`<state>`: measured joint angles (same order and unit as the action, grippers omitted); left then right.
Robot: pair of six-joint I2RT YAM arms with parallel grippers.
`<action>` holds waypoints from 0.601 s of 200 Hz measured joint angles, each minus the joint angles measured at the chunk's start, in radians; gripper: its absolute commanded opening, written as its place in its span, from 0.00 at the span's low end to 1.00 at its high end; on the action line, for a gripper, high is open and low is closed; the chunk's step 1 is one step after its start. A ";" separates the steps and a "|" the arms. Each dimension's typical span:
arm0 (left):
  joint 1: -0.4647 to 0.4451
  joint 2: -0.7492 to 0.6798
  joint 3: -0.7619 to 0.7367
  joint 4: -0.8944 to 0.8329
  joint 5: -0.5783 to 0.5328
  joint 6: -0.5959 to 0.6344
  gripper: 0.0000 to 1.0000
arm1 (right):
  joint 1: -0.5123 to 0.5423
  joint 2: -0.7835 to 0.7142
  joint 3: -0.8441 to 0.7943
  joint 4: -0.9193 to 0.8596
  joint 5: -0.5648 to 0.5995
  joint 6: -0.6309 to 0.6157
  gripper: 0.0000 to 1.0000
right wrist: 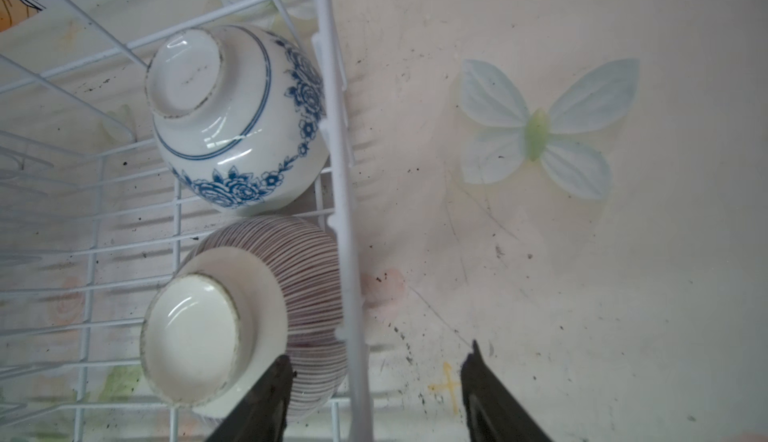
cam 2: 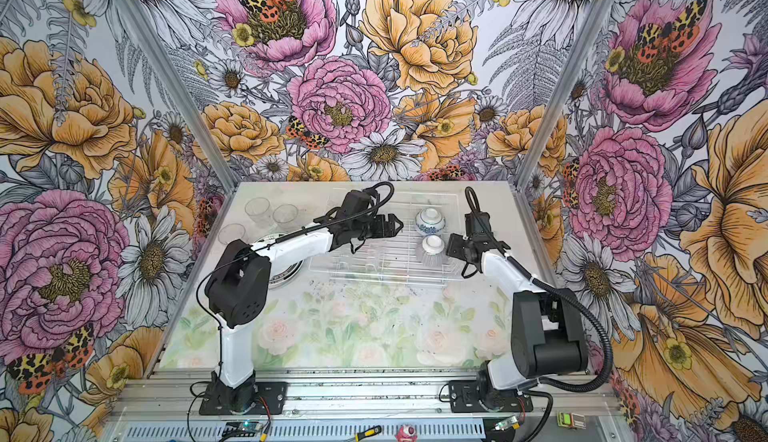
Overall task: Unload the mixed dishes from the dish rack
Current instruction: 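Close the left gripper on the striped bowl while right stays beside it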
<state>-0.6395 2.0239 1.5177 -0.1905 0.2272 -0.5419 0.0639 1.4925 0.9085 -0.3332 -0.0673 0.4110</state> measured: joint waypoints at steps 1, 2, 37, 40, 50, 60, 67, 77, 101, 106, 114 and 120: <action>0.000 0.001 0.000 0.002 0.002 -0.002 0.89 | 0.000 0.000 0.000 0.000 -0.001 0.001 0.71; 0.000 0.003 0.000 0.005 0.005 -0.008 0.89 | 0.000 0.000 0.000 0.000 -0.003 0.002 0.71; -0.005 0.039 0.000 0.078 0.074 -0.082 0.87 | 0.000 0.000 0.000 0.001 -0.051 0.021 0.80; -0.006 0.040 0.000 0.082 0.078 -0.086 0.87 | -0.002 0.000 0.000 0.002 -0.055 0.019 0.81; -0.009 0.047 0.000 0.095 0.088 -0.101 0.87 | -0.005 0.000 0.000 0.004 -0.065 0.027 0.82; -0.013 0.051 0.000 0.105 0.096 -0.114 0.87 | -0.007 0.000 0.000 0.010 -0.072 0.029 0.83; -0.018 0.054 0.000 0.111 0.100 -0.119 0.87 | -0.009 0.000 -0.002 0.016 -0.078 0.033 0.84; -0.026 0.058 0.000 0.119 0.105 -0.132 0.88 | -0.013 0.000 -0.003 0.025 -0.087 0.040 0.84; -0.045 0.071 0.000 0.130 0.119 -0.156 0.89 | -0.027 0.000 -0.014 0.047 -0.118 0.053 0.83; -0.048 0.075 0.000 0.134 0.122 -0.161 0.89 | -0.030 0.000 -0.017 0.051 -0.123 0.056 0.83; -0.053 0.081 0.001 0.139 0.126 -0.168 0.89 | -0.033 0.000 -0.021 0.056 -0.129 0.060 0.83; -0.054 0.088 0.003 0.142 0.130 -0.175 0.89 | -0.033 0.000 -0.023 0.059 -0.134 0.063 0.83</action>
<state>-0.6937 2.1117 1.5204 -0.0483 0.3569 -0.7170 0.0307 1.4925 0.8860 -0.2745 -0.2008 0.4740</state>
